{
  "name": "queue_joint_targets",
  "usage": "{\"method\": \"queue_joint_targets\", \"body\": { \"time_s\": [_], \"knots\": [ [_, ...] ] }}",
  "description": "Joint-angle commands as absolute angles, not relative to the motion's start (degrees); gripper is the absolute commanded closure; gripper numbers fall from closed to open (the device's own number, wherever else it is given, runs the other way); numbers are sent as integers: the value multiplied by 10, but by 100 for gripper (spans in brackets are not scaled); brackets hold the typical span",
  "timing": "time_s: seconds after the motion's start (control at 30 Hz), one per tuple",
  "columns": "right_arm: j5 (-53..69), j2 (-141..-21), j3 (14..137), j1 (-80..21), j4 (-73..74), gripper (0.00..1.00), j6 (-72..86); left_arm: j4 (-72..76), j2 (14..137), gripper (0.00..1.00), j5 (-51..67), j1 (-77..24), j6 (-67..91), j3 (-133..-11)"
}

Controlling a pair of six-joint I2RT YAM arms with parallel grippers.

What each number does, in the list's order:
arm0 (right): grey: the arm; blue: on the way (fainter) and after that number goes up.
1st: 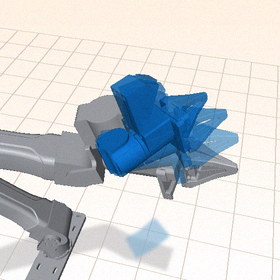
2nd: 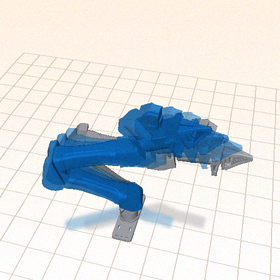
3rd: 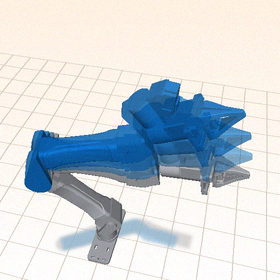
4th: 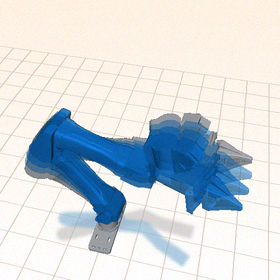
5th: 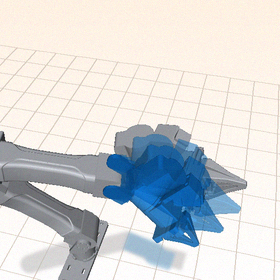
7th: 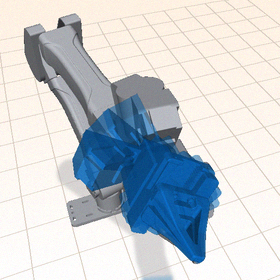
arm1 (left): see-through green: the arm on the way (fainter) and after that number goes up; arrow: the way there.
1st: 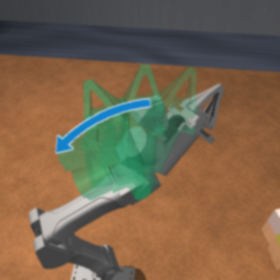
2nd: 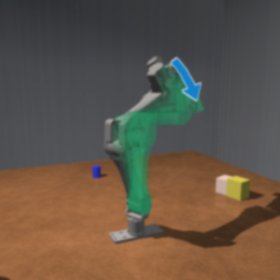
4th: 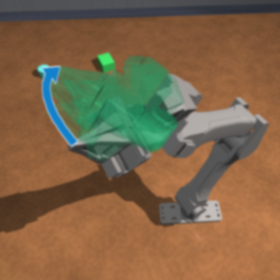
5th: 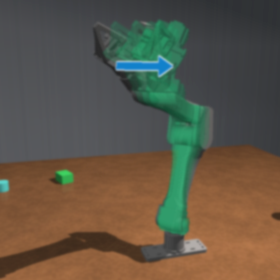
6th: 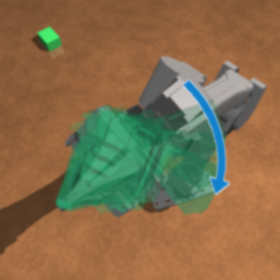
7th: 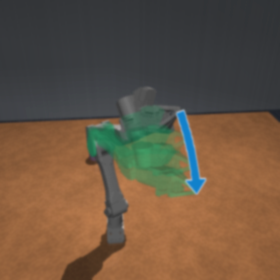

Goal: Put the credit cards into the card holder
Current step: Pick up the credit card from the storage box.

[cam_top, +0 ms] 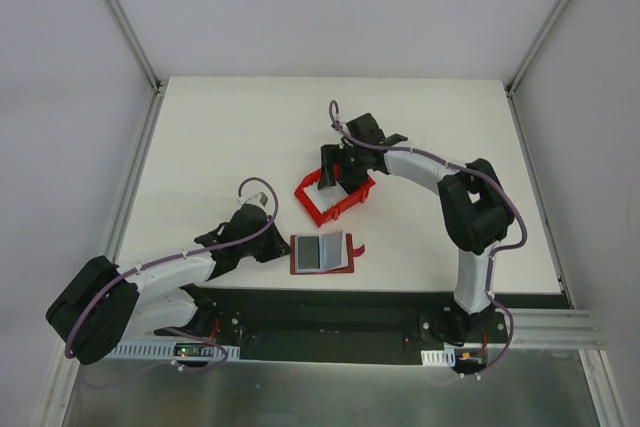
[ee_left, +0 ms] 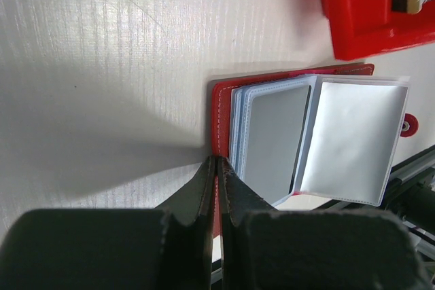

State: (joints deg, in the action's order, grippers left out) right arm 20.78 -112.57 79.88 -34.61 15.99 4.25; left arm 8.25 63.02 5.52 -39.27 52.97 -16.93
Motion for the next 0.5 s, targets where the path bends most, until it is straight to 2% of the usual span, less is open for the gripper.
{"method": "queue_joint_targets", "body": {
  "time_s": [0.0,0.33,0.47],
  "knots": [
    [162,-1086,766,-323,164,22,53,89,636,100,61,-390,516,-189],
    [171,-1057,744,-320,139,22,68,90,635,100,62,-390,515,-188],
    [199,-1060,760,-321,143,27,65,90,635,100,63,-389,515,-190]
  ]
}}
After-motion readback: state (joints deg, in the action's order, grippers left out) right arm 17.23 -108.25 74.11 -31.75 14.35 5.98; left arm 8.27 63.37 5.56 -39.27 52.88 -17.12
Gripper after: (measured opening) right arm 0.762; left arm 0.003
